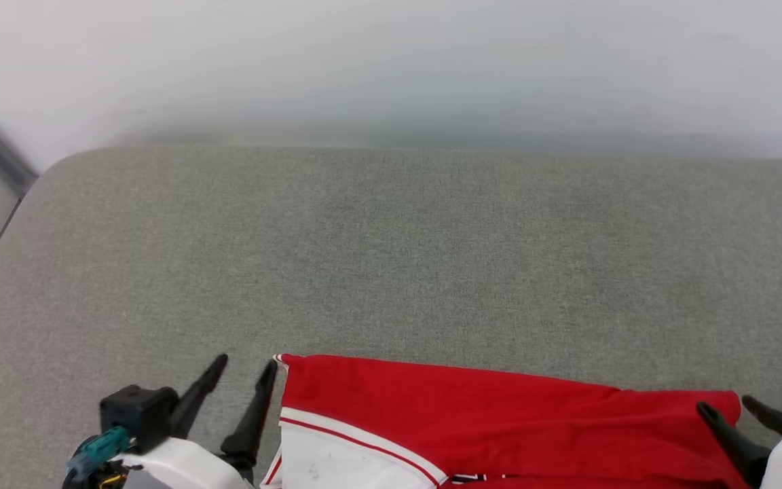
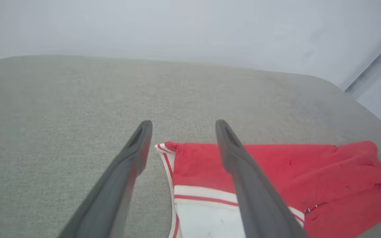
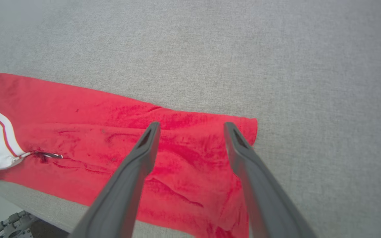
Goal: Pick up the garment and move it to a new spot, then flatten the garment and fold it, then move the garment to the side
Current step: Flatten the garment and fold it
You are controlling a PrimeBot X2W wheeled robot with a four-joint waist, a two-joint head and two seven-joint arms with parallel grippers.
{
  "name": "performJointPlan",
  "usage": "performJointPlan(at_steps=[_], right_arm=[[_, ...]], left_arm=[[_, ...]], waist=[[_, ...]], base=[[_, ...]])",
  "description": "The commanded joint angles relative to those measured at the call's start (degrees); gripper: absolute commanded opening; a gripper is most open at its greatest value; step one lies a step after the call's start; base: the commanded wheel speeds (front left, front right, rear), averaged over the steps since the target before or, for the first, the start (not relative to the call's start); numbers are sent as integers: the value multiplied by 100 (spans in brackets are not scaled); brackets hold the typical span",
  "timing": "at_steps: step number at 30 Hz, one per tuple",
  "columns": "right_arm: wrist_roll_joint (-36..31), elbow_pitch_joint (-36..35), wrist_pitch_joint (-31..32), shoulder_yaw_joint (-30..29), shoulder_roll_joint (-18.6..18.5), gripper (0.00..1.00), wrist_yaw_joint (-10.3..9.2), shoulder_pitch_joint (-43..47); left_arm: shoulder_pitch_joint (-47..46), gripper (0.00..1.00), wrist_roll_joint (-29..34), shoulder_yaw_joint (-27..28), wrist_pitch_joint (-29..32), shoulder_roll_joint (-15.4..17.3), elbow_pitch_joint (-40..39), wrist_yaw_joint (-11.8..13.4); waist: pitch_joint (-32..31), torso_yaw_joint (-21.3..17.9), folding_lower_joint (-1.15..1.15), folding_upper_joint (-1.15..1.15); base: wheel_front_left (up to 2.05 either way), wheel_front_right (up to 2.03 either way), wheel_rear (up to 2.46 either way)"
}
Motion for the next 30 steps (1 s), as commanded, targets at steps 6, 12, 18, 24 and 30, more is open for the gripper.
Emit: performJointPlan(at_steps=[6, 12, 18, 24, 30], right_arm=[[-593, 176, 431, -1029, 1003, 100, -2, 398], [-1055, 374, 544, -1749, 1757, 100, -2, 426], [-1126, 773, 587, -2013, 1985, 100, -2, 204], [-1044, 1267, 642, -2060, 1845, 100, -2, -25], [-932, 1827, 774, -1981, 1827, 100, -1, -164]], left_arm=[[271, 100, 353, 640, -902, -510, 170, 199], [553, 100, 1368, 1407, -936, -1239, -45, -95], [875, 100, 2247, 1912, -928, -1900, 49, -634], [729, 100, 2758, 2085, -928, -2161, 377, -1166], [626, 100, 3012, 2291, -929, -2420, 518, -1528]], waist=[[-91, 67, 0, 0], [-36, 158, 0, 0], [71, 241, 0, 0], [235, 362, 0, 0], [413, 508, 0, 0]], base=[[0, 0, 0], [0, 0, 0], [0, 0, 0], [0, 0, 0], [0, 0, 0]])
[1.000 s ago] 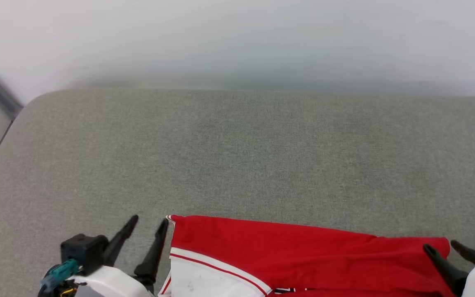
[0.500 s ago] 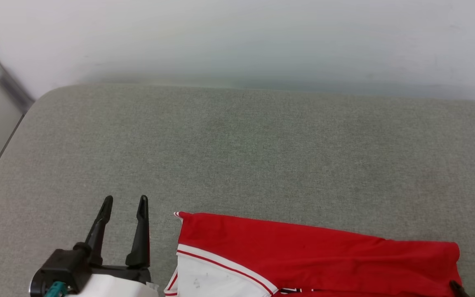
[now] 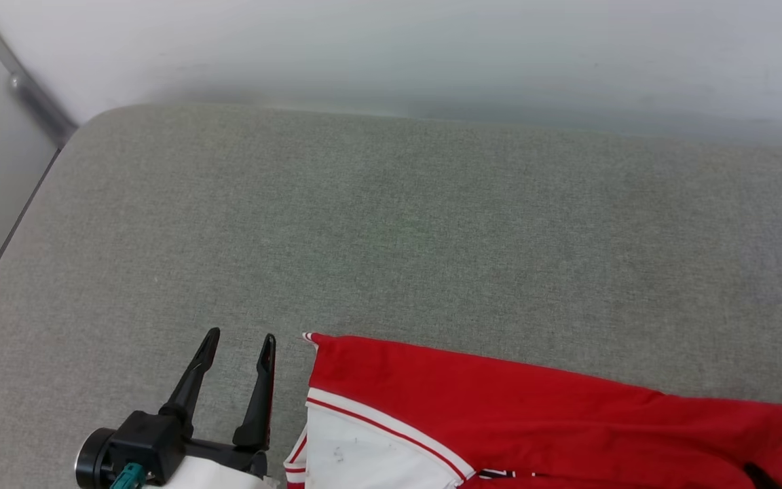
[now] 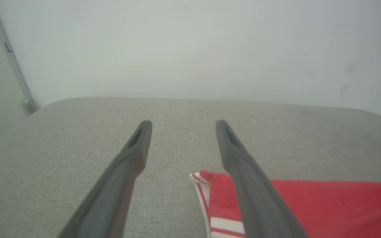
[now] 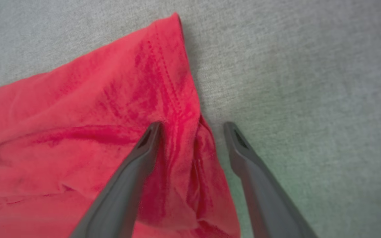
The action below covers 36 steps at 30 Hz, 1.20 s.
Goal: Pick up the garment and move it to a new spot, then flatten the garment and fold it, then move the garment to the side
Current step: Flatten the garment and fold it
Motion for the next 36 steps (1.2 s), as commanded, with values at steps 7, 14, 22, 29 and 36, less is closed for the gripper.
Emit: performJointPlan(at_steps=[7, 14, 22, 29, 36], right_arm=[[324, 670, 101, 570, 371, 100, 34, 49], [468, 770, -2, 972, 580, 100, 48, 116], [341, 564, -564, 1058, 289, 0, 32, 15], [275, 465, -814, 770, -51, 0, -7, 69], [42, 507, -879, -73, -297, 0, -6, -55]], left_arm=[[-148, 100, 269, 262, -12, -276, 104, -318], [-77, 100, 381, 317, -12, -344, 222, -480], [-13, 100, 452, 406, -12, -335, 306, -575], [15, 100, 459, 503, -12, -336, 299, -623], [93, 100, 497, 538, -13, -372, 292, -644]], waist=[[148, 186, 0, 0], [80, 179, 0, 0], [-79, 27, 0, 0], [-177, -66, 0, 0], [-241, -161, 0, 0]], base=[[0, 0, 0], [0, 0, 0], [0, 0, 0], [0, 0, 0], [0, 0, 0]])
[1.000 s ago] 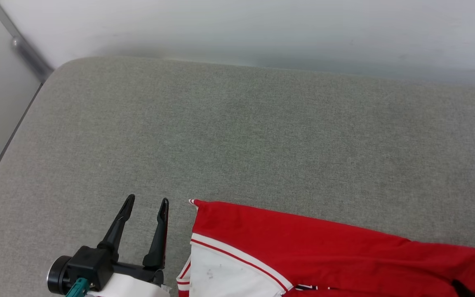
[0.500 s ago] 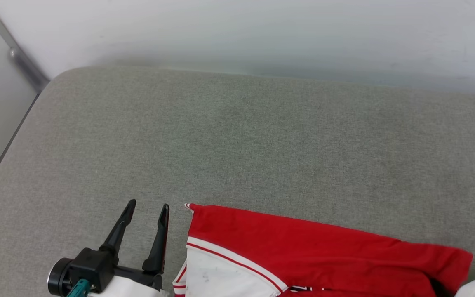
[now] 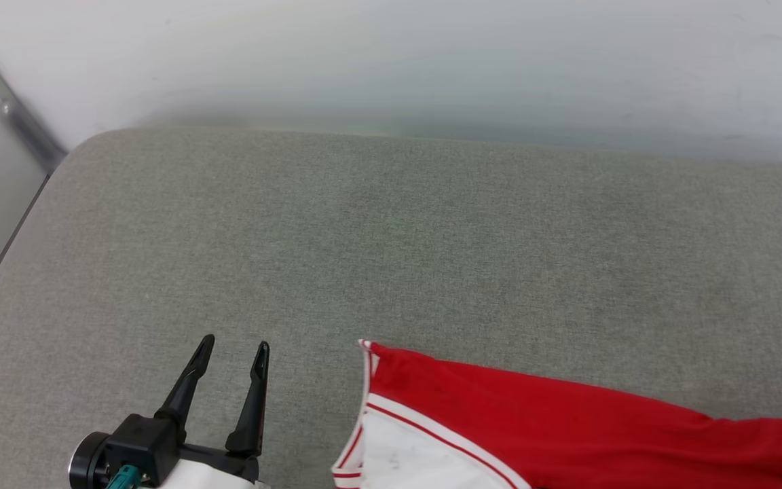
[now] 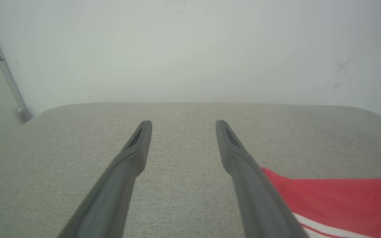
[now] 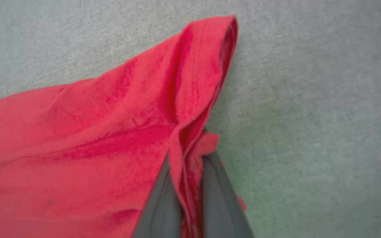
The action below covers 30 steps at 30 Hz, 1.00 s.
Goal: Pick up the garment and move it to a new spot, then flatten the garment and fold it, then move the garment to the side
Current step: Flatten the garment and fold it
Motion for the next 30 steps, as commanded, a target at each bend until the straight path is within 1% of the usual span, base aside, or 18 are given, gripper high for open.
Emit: performJointPlan(at_steps=[1, 4, 8, 12, 16, 21, 24, 30], right_arm=[[-89, -11, 3, -92, -97, 0, -10, -61], [-54, -166, 65, -173, -76, 0, -10, -71], [44, -673, 263, 36, -33, 0, -7, 115], [276, -1460, 701, 379, 190, 0, -6, 309], [324, -2194, 1147, 805, 426, 0, -6, 506], [487, -2822, 1558, 1317, 756, 0, -6, 644], [581, -3020, 1700, 1726, 822, 0, -6, 674], [1480, -2846, 1376, 2580, 831, 0, -6, 694]], left_arm=[[66, 100, 41, -1, -12, -4, 4, -17], [85, 100, 38, 7, -12, -21, 8, -22], [97, 100, 30, 35, -13, -59, -4, -26], [151, 100, 42, 66, -12, -111, -23, -27], [114, 100, 52, 53, -12, -156, -53, -33], [75, 100, 66, 25, -12, -204, -29, -39], [81, 100, 61, 16, -12, -235, -22, -37], [120, 100, 84, 7, -13, -239, -2, -41]], waist=[[-9, -15, -1, 0], [-62, -39, -1, 0], [-133, -50, -1, 0], [-193, -63, -1, 0], [-216, -16, -1, 0], [-239, 101, -1, 0], [-248, 184, -1, 0], [-305, 358, -1, 0]], base=[[0, 0, 0], [0, 0, 0], [0, 0, 0], [0, 0, 0], [0, 0, 0], [0, 0, 0], [0, 0, 0], [0, 0, 0]])
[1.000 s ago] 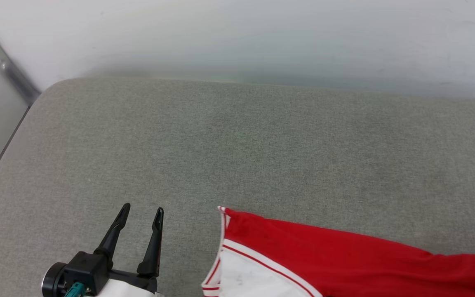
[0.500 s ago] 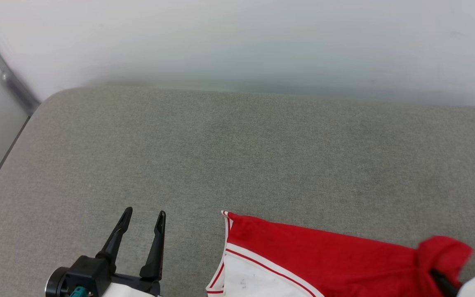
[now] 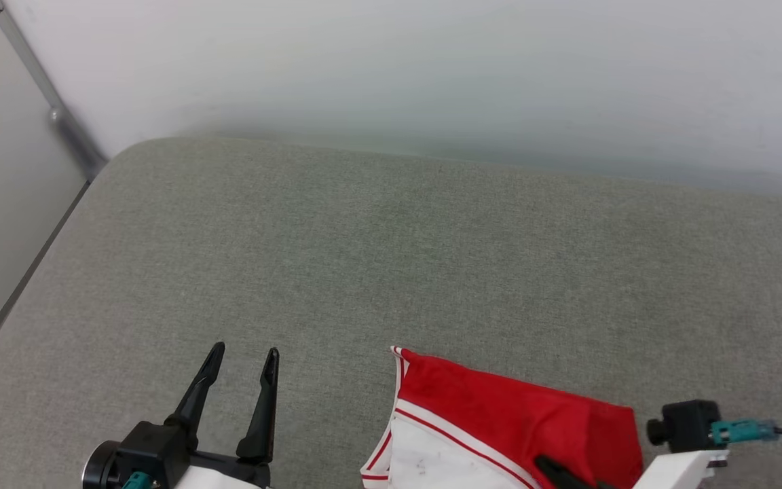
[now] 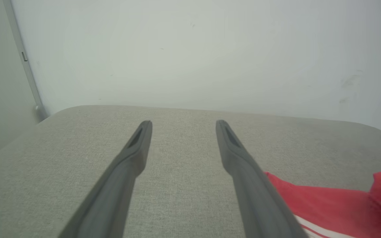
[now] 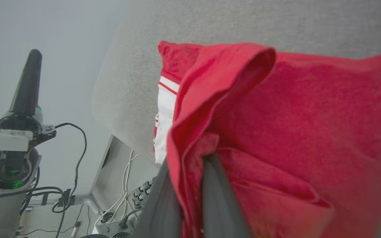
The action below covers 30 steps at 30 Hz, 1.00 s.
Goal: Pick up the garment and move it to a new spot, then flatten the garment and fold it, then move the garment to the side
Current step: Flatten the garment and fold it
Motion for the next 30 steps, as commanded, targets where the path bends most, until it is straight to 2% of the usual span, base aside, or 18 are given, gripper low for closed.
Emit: performJointPlan(at_steps=[1, 10, 19, 20, 21, 22, 23, 30], right_arm=[[260, 89, -119, 221, 25, 0, -2, 12], [804, 993, -964, 1162, 21, 0, -1, -795], [945, 2596, -1802, 1488, 19, 0, -1, -1733], [945, 2596, -1802, 1488, 19, 0, -1, -1733], [948, 2726, -1885, 1522, 20, 19, -1, -1807], [940, 2829, -1968, 1581, 21, 85, -1, -1896], [986, 2953, -2013, 1636, 21, 100, -1, -1942], [1253, 2922, -2176, 2113, 15, 100, -1, -2148]], left_arm=[[22, 100, 40, -21, -13, -3, 6, -7], [-43, 100, 33, -75, -12, 52, 13, -9], [-97, 100, 15, -175, -12, 61, 38, -10], [-97, 100, 15, -175, -12, 61, 38, -10], [-91, 100, 13, -175, -12, 62, 41, -10], [-81, 100, 12, -172, -12, 66, 44, -10], [-72, 100, 11, -167, -12, 67, 46, -10], [-2, 100, 20, -99, -12, 71, 73, -10]], waist=[[-25, 75, 0, 0], [-30, 309, 0, 0], [-16, 524, 0, 0], [-16, 524, 0, 0], [-15, 537, 0, 0], [-14, 544, 0, 0], [-11, 549, 0, 0], [-92, 469, 0, 0]], base=[[0, 0, 0], [0, 0, 0], [0, 0, 0], [0, 0, 0], [0, 0, 0], [0, 0, 0], [0, 0, 0], [0, 0, 0]])
